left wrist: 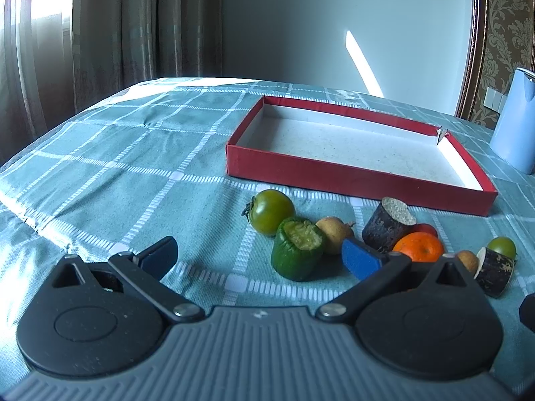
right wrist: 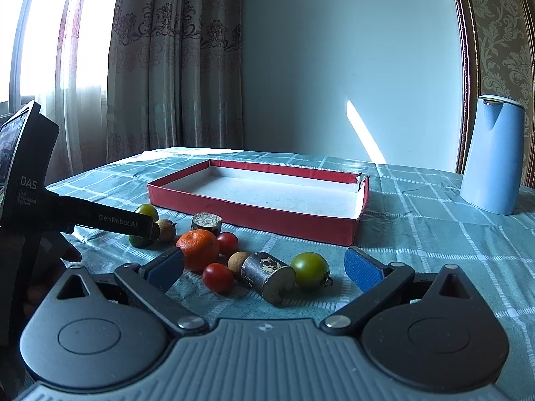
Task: Organize fruits
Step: 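Move the right gripper toward the red cherry tomato beside the log, then close the right gripper on the red cherry tomato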
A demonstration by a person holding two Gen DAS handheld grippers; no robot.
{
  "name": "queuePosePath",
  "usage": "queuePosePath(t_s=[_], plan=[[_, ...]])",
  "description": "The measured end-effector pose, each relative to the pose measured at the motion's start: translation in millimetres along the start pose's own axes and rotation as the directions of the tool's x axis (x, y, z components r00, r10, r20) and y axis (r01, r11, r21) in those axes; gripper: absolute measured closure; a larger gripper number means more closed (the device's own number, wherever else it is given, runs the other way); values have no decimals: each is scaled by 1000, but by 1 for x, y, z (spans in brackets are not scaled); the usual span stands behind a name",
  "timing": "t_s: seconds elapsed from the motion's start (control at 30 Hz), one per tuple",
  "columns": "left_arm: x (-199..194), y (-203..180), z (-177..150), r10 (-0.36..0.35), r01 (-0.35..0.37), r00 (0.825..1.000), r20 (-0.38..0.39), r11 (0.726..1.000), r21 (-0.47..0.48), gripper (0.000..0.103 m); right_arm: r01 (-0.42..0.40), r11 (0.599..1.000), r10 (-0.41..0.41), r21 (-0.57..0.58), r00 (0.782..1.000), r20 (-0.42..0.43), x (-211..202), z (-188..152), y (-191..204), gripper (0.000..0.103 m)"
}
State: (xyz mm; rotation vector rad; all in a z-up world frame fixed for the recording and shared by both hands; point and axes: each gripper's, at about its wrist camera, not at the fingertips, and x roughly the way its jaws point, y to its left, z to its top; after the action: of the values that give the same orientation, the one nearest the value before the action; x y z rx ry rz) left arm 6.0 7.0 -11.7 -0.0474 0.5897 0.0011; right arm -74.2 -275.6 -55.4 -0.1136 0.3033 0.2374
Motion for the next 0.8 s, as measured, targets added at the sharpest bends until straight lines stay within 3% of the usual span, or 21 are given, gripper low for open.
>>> queuePosePath(t_s=[0.3,0.47,0.6,0.67,0.8], plan=[[0,0,0,-3,3,1000,1,1000,-2,0,-14,1000,14,-24,1000,-15,3,1,4,3],[0,0,-1,-6,6,1000,0,1000,-5,0,-64,997,62,-41,996,-65,10,3,10,30],[0,0,-1,-10,10,1000,1,1000,-9,0,-111,991,103,-69,988,-115,18,4,22,33],[0,0,-1,-12,12,1000,2,1000,-10,0,-143,987,131,-76,981,-143,22,5,28,46],[0,0,-1,-16,16,1000,4,1000,-15,0,-148,985,130,-86,974,-185,32,4,35,51]])
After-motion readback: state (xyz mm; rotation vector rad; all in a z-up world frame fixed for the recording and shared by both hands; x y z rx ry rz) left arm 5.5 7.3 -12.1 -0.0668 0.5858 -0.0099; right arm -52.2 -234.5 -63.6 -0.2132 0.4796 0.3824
